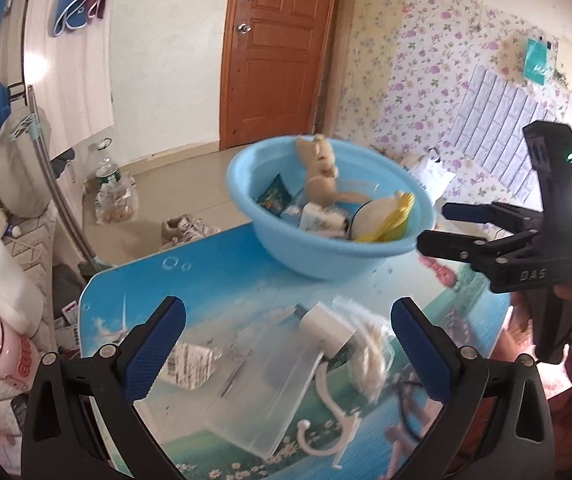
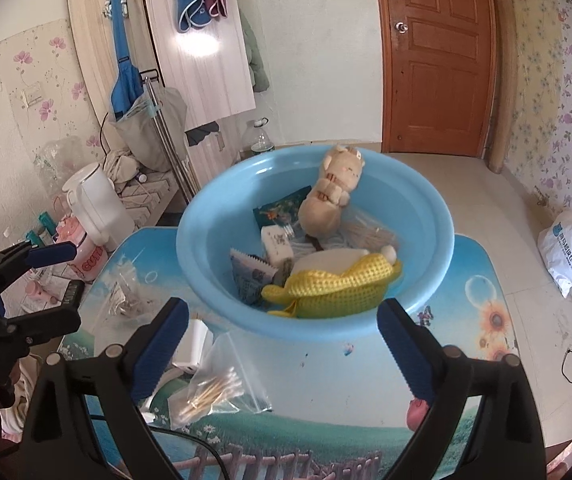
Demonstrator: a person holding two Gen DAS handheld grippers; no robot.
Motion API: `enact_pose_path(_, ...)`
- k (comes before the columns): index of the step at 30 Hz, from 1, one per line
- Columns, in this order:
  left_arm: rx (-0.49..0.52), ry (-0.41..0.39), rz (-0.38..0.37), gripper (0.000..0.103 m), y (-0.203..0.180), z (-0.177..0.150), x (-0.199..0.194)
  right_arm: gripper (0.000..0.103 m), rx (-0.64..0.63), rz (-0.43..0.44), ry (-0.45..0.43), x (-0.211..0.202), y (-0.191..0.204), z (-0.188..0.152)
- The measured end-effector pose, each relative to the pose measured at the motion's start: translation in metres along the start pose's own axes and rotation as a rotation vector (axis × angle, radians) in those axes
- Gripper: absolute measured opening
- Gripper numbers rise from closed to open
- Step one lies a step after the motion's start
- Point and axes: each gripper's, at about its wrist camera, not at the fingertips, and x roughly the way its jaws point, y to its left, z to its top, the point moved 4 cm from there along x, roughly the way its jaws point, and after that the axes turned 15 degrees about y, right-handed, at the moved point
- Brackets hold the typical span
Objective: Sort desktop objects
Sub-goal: 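Withdraw both open tools from the basin back over the table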
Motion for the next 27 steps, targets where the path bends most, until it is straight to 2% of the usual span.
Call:
enact_pose_path(23, -0.041, 0.050, -0.006, 0.103, 0.008, -0.026, 0.015, 0.097, 0.004, 0.029, 0.093, 0.022, 0.011, -0.022)
enact_pose_path(27, -0.018, 0.047, 0.020, 0.103, 0.012, -0.034, 0.017, 0.097, 0.010, 0.020, 0.108, 0.025, 0.011, -0.024)
